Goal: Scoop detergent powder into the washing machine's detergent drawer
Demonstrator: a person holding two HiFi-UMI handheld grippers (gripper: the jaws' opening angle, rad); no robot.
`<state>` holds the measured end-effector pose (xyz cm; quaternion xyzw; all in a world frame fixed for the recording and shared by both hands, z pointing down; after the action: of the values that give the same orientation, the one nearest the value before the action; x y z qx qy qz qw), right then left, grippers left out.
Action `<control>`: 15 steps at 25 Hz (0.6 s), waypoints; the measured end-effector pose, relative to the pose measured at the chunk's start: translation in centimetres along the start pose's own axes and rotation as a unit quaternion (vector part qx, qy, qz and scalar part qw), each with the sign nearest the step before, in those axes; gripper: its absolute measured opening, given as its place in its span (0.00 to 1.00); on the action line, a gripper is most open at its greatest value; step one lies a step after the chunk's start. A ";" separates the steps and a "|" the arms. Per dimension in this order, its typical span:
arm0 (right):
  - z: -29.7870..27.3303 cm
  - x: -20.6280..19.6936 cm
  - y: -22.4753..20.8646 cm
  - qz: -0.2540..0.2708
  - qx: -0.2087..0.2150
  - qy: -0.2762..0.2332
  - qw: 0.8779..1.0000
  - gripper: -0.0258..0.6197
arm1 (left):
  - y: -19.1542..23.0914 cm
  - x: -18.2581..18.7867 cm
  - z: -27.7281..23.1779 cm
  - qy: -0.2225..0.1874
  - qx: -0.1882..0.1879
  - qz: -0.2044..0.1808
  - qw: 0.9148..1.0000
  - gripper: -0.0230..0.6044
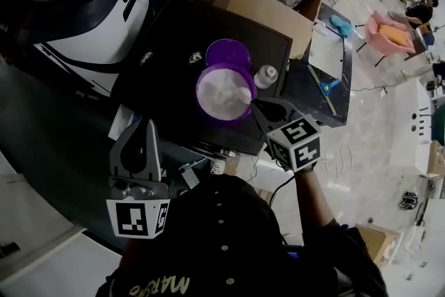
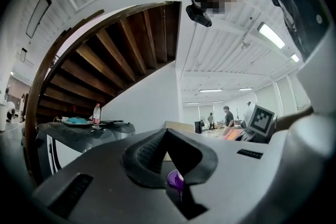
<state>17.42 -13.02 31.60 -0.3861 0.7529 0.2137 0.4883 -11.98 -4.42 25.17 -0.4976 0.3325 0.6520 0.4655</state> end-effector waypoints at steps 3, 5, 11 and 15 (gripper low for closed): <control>-1.7 -1.2 0.2 0.019 0.009 0.067 0.998 0.09 | 0.0 -0.2 0.1 0.005 0.006 -0.002 1.000 0.06; -2.6 -1.5 0.5 0.028 0.014 0.112 0.993 0.09 | 0.1 -0.2 0.1 0.007 0.010 -0.003 1.000 0.06; -2.7 -1.1 0.3 0.026 0.019 0.125 0.992 0.09 | 0.3 -0.1 0.5 0.008 0.022 -0.004 1.000 0.06; -1.6 -1.2 0.2 0.033 0.016 0.092 0.995 0.42 | 0.4 -0.1 0.6 0.006 0.019 -0.003 1.000 0.06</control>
<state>16.64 -13.61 33.32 -0.3710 0.8104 0.1815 0.4156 -12.53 -4.09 25.42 -0.4931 0.3462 0.6414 0.4750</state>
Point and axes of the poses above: the fingertips, and each gripper's own axes: z backward along the fingers, y to its left, x out of its top, the point moved 10 cm from there along z, backward along the fingers, and after that the axes turned 13 degrees about -y, right-handed, at the moved point
